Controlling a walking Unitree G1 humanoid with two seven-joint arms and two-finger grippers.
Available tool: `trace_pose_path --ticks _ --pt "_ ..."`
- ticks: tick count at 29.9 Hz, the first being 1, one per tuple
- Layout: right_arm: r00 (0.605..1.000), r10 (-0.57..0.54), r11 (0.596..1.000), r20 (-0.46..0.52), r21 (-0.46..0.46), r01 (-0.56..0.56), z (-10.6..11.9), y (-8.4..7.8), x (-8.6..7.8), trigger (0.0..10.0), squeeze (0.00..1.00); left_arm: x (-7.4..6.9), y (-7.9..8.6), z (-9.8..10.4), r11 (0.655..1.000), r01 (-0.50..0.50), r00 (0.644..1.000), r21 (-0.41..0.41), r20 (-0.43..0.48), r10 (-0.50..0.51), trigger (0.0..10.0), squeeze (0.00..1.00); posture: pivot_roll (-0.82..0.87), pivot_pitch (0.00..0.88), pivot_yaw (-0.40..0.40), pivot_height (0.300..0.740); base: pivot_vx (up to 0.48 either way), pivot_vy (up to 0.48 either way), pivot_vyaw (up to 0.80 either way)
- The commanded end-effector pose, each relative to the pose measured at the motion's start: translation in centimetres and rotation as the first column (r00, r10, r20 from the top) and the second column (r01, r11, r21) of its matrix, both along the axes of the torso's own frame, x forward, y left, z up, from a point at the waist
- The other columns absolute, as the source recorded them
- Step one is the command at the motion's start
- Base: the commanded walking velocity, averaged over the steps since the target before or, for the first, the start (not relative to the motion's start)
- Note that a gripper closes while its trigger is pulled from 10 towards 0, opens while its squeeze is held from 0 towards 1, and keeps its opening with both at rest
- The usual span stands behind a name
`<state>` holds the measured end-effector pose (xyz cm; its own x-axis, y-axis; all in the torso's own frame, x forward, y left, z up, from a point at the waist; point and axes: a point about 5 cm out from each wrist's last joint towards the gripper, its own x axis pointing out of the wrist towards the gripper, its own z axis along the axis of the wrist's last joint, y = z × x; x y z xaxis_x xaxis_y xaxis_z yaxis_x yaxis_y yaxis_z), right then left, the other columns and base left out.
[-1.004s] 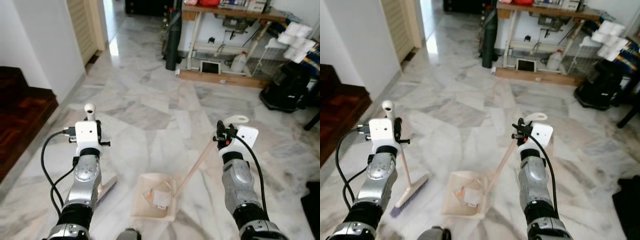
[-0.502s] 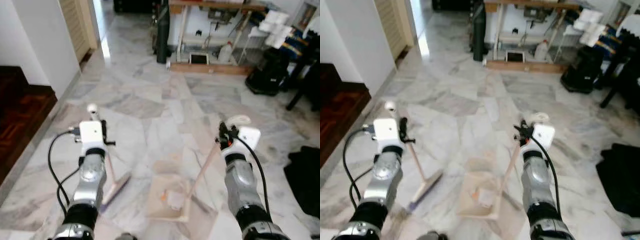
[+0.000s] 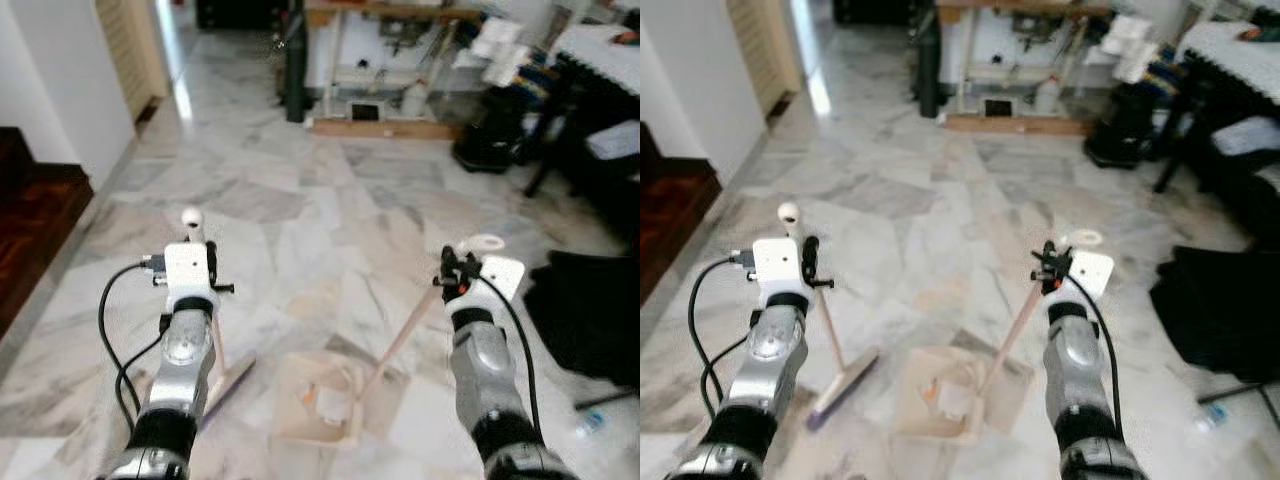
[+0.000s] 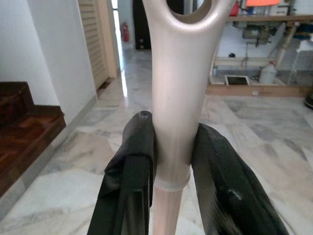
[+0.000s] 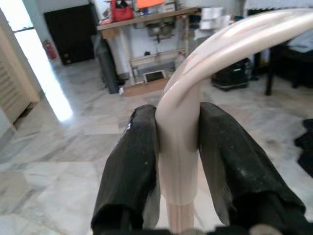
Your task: Sweep floor
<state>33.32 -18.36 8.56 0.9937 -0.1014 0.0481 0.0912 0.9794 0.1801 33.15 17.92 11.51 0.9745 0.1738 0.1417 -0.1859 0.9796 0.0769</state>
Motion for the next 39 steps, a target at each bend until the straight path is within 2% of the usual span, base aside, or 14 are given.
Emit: trace_pose_path --ticks 1,39 --pt "0.998 0.003 1.000 0.056 -0.009 -0.003 1.40 0.03 0.60 10.0 0.00 0.45 -0.24 1.44 1.000 0.011 0.998 0.009 0.059 -0.011 10.0 0.00 0.08 0.000 -0.065 0.740 -0.292 0.000 0.00" --pt "0.999 0.004 1.000 0.054 -0.005 -0.004 1.33 0.23 0.64 10.0 0.00 0.54 -0.10 1.59 1.000 0.011 0.998 0.012 0.061 -0.012 10.0 0.00 0.08 0.000 -0.059 0.740 -0.291 0.000 0.00"
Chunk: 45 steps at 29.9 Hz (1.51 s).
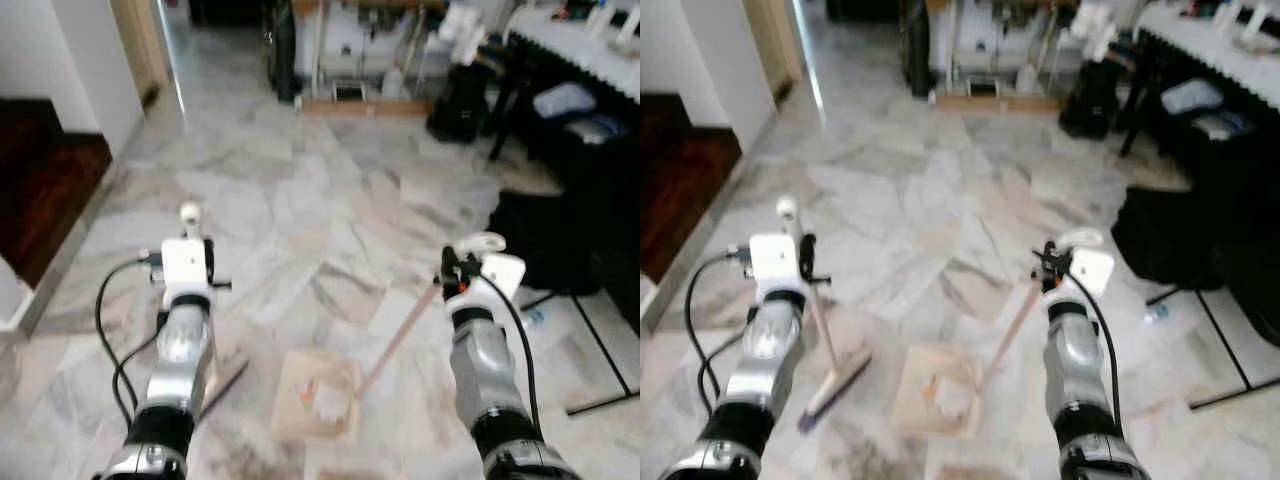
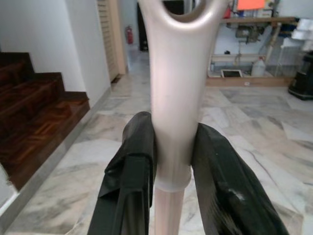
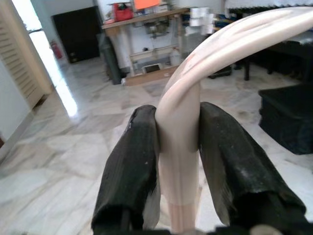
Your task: Sweep floor
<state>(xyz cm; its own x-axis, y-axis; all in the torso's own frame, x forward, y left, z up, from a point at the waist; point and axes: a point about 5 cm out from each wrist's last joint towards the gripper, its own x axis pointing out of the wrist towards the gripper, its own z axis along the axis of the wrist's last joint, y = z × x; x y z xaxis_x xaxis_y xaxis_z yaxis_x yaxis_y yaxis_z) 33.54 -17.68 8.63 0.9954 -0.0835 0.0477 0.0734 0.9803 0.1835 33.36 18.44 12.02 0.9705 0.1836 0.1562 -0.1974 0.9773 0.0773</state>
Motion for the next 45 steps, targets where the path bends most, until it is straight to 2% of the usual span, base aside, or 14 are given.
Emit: trace_pose_path --ticks 1,12,28,45 --pt "0.998 -0.013 1.000 0.054 -0.007 0.013 1.25 -0.42 0.41 10.0 0.00 0.31 -0.62 1.07 1.000 0.022 0.999 0.009 0.046 -0.022 10.0 0.00 0.08 0.000 -0.059 0.740 -0.292 0.000 0.00" --pt "0.998 -0.001 1.000 0.055 -0.006 0.001 1.27 -0.07 0.50 10.0 0.00 0.35 -0.53 1.02 1.000 0.016 0.999 0.015 0.039 -0.017 10.0 0.00 0.09 0.000 -0.058 0.740 -0.286 0.000 0.00" --pt "0.999 -0.002 1.000 0.051 -0.023 0.003 1.17 -0.14 0.38 10.0 0.00 0.31 -0.01 0.95 1.000 -0.007 1.000 0.019 0.031 0.006 10.0 0.00 0.09 0.000 -0.056 0.740 0.000 0.000 0.00" --pt "0.998 -0.007 1.000 0.055 -0.017 0.008 1.15 -0.10 0.32 10.0 0.00 0.62 0.00 1.25 1.000 0.000 0.999 0.029 0.033 -0.001 10.0 0.00 0.08 0.000 -0.030 0.740 0.000 0.000 0.77"
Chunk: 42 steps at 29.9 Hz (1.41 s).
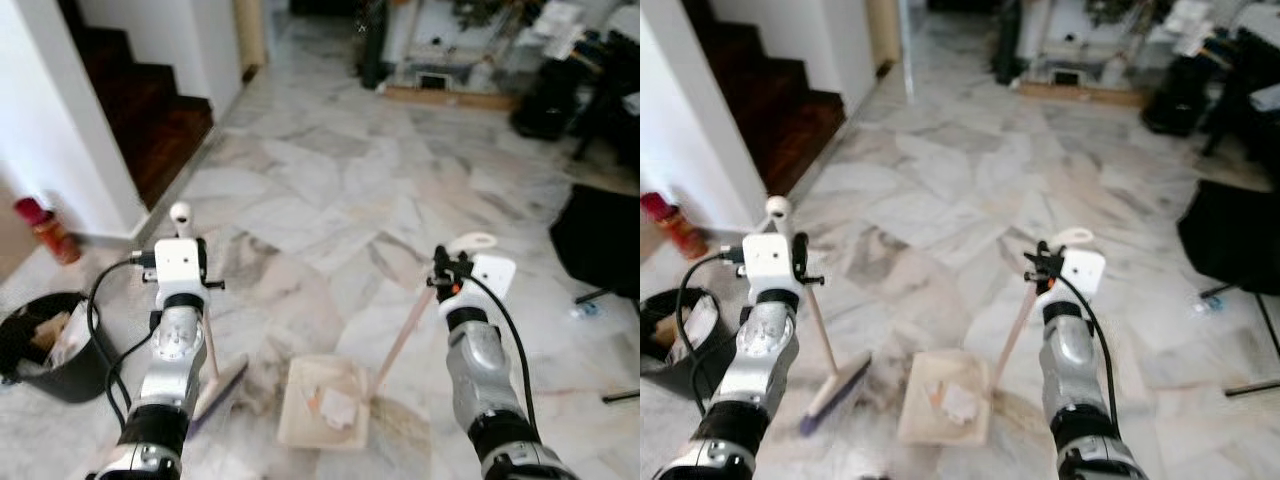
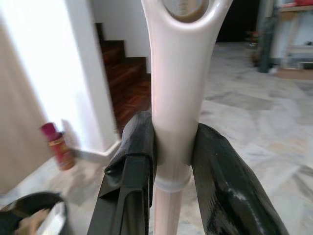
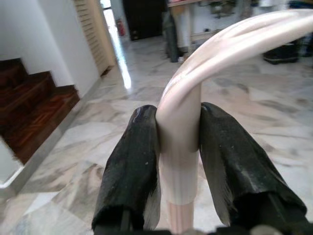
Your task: Sweep floor
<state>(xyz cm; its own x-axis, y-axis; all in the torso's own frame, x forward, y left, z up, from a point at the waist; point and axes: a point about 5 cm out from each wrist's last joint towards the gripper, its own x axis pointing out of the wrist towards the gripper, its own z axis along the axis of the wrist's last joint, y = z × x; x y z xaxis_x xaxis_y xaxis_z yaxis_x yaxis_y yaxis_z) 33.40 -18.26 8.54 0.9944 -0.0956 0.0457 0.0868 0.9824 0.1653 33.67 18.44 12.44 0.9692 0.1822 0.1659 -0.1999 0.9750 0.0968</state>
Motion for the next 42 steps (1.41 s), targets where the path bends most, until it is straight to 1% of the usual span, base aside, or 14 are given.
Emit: trace_pose_path --ticks 1,6,8,10,13,17,21,24,32,36,39,42 --pt "0.998 0.006 1.000 0.059 0.000 -0.006 1.2 0.5 0.5 10.0 0.00 0.3 0.0 0.8 1.000 0.003 1.000 0.007 0.027 -0.003 10.0 0.00 0.08 0.000 -0.030 0.740 0.000 0.000 0.79" --pt "0.998 -0.005 1.000 0.059 0.008 0.004 1.1 0.3 0.4 10.0 0.00 0.5 -0.2 0.9 1.000 0.013 1.000 0.011 0.024 -0.013 10.0 0.00 0.07 0.000 -0.024 0.740 0.000 0.000 0.79" --pt "0.998 -0.006 1.000 0.055 0.027 0.005 1.1 0.3 0.5 10.0 0.00 0.7 -0.3 0.9 1.000 0.017 1.000 0.014 0.023 -0.018 10.0 0.00 0.08 0.000 -0.024 0.740 0.000 0.000 0.00" --pt "0.998 -0.008 1.000 0.058 0.025 0.007 1.2 0.3 0.6 10.0 0.00 0.7 -0.2 1.1 1.000 0.015 1.000 0.014 0.028 -0.015 10.0 0.00 0.08 0.000 -0.026 0.740 0.000 0.000 0.00" --pt "0.997 0.001 0.999 0.072 0.037 -0.004 1.8 0.7 1.0 10.0 0.00 0.8 0.5 1.4 1.000 -0.005 0.999 0.012 0.039 0.005 10.0 0.00 0.09 0.000 -0.036 0.740 0.000 0.000 0.00" --pt "0.997 0.017 0.999 0.072 0.036 -0.020 1.9 1.1 1.1 10.0 0.00 0.8 0.9 1.3 1.000 -0.028 0.999 -0.007 0.033 0.028 10.0 0.00 0.09 0.000 -0.043 0.740 0.000 0.000 0.00" --pt "0.997 0.010 0.999 0.073 0.033 -0.012 1.8 0.4 1.0 10.0 0.00 0.7 1.1 1.2 0.999 -0.043 0.999 -0.008 0.027 0.043 10.0 0.00 0.10 0.000 -0.048 0.740 0.000 0.218 0.00" --pt "0.998 0.015 0.999 0.068 0.028 -0.016 1.7 0.4 1.0 10.0 0.00 0.6 1.2 1.1 0.999 -0.049 0.999 -0.008 0.024 0.049 10.0 0.00 0.10 0.000 -0.051 0.740 0.000 0.296 0.00" --pt "0.997 0.050 0.998 0.062 0.030 -0.052 1.6 1.5 1.1 10.0 0.00 0.2 1.2 0.7 0.999 -0.046 0.999 -0.003 0.015 0.046 10.0 0.00 0.12 0.000 -0.048 0.740 0.000 0.296 0.00" --pt "0.996 0.079 0.997 0.045 0.004 -0.079 1.3 2.1 1.1 10.0 0.00 0.1 1.1 0.7 0.999 -0.046 0.999 -0.002 0.016 0.046 10.0 0.00 0.13 0.000 -0.055 0.740 0.000 0.295 0.00" --pt "0.993 0.106 0.994 0.055 -0.005 -0.106 1.5 2.6 1.2 10.0 0.00 -0.1 1.2 0.5 0.999 -0.046 0.999 0.001 0.013 0.046 10.0 0.00 0.14 0.000 -0.057 0.740 0.000 0.296 0.55" --pt "0.993 0.108 0.994 0.056 0.003 -0.109 1.5 2.8 1.3 10.0 0.00 -0.2 1.2 0.4 0.999 -0.046 0.999 0.003 0.009 0.046 10.0 0.00 0.14 0.000 -0.059 0.740 0.000 0.296 0.73"
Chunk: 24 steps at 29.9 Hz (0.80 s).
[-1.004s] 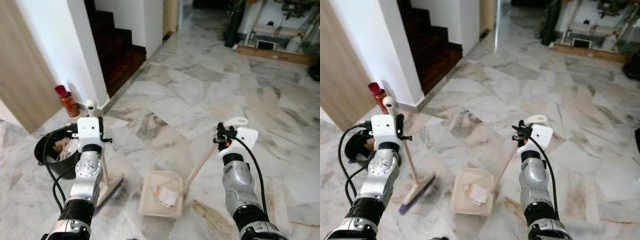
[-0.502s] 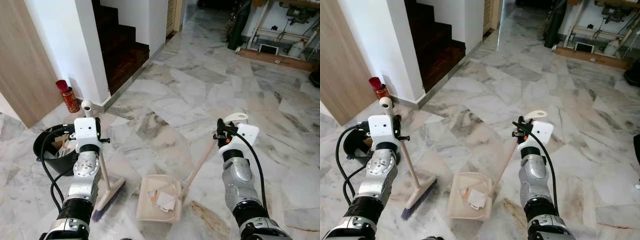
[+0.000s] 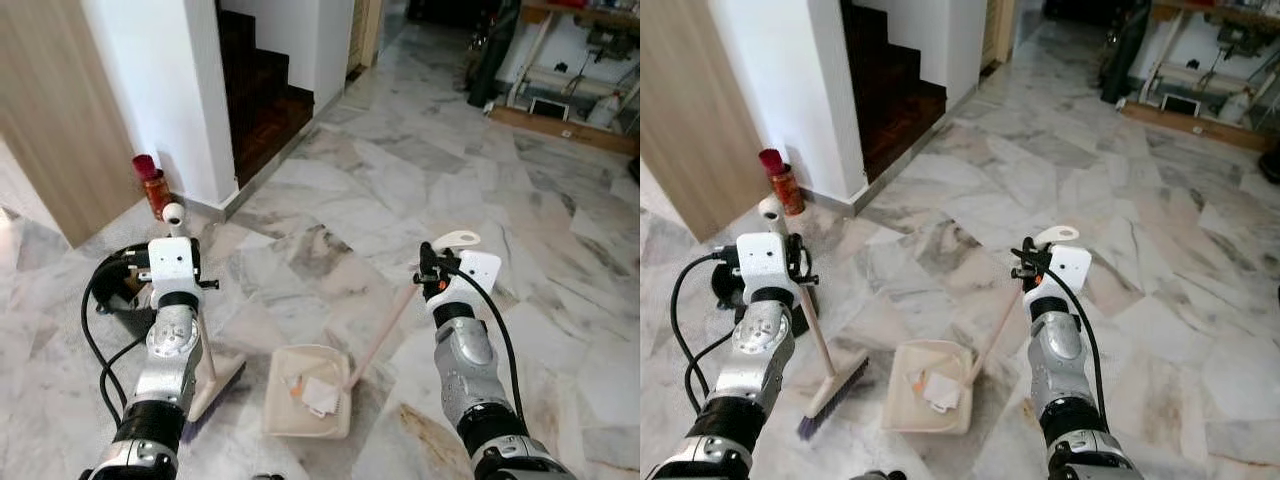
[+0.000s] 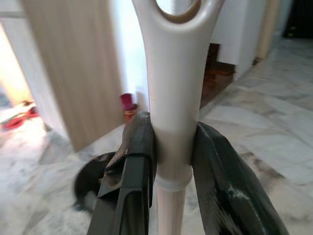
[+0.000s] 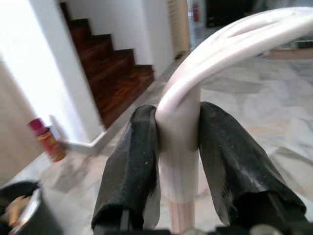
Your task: Sweep floor
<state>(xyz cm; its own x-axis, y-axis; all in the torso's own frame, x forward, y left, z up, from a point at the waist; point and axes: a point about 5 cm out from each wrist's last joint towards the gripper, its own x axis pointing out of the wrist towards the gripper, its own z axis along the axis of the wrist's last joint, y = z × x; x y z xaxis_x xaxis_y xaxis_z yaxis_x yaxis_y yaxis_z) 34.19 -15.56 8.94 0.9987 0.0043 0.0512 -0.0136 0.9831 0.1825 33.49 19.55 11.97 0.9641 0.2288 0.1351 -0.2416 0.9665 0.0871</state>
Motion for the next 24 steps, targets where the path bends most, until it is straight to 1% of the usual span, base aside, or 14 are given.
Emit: trace_pose_path --ticks 1,14,22,24 --pt "0.999 0.006 1.000 0.050 -0.001 -0.006 1.12 0.08 0.50 10.0 0.00 -0.01 0.09 0.89 1.000 -0.001 0.999 0.020 0.037 0.000 10.0 0.00 0.15 0.000 -0.061 0.740 0.000 0.292 0.00" --pt "0.999 0.015 1.000 0.041 0.014 -0.016 1.00 0.30 0.58 10.0 0.00 0.01 0.20 1.09 1.000 -0.006 0.999 0.021 0.035 0.005 10.0 0.00 0.15 0.000 -0.060 0.740 0.000 0.294 0.00" --pt "1.000 0.000 0.999 0.027 0.032 0.000 0.62 0.13 0.43 10.0 0.00 0.06 0.39 1.20 1.000 -0.010 0.999 0.024 0.032 0.009 10.0 0.00 0.16 0.000 -0.054 0.740 0.000 0.295 0.00" --pt "1.000 -0.009 0.999 0.017 0.050 0.008 0.54 0.05 0.48 10.0 0.00 0.09 0.48 1.24 1.000 -0.011 0.999 0.026 0.032 0.010 10.0 0.00 0.15 0.000 -0.052 0.740 0.000 0.292 0.00"
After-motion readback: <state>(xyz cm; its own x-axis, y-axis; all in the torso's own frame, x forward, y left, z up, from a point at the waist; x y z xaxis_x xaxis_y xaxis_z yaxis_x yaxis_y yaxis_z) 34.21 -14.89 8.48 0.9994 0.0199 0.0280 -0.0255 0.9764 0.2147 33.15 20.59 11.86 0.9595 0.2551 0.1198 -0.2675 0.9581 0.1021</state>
